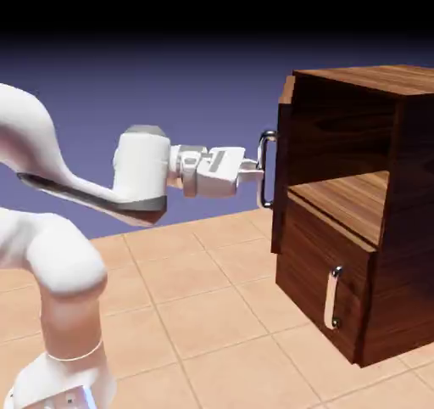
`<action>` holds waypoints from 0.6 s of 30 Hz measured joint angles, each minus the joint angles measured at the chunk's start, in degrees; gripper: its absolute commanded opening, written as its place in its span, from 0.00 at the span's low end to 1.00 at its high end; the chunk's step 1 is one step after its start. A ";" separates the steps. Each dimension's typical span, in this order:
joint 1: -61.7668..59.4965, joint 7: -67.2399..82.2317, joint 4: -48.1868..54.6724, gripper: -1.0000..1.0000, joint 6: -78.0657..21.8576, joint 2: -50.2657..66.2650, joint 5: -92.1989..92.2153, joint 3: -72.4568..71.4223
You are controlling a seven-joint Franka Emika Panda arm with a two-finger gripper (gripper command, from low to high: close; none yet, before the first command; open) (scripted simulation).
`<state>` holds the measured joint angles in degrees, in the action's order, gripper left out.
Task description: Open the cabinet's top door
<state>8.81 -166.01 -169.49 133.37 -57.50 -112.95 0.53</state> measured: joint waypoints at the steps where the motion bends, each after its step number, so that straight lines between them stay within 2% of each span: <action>1: -1.53 0.00 -0.10 0.00 0.57 -0.30 1.67 -2.08; 4: -4.73 0.84 -0.58 0.00 0.87 -1.57 7.80 -8.10; 8: -2.77 4.21 -1.24 0.00 -4.81 -2.84 17.77 -13.82; 18: 0.96 7.80 3.86 0.00 -24.67 1.94 42.64 -31.89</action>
<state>9.77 -158.20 -165.63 108.70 -55.56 -70.31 -31.36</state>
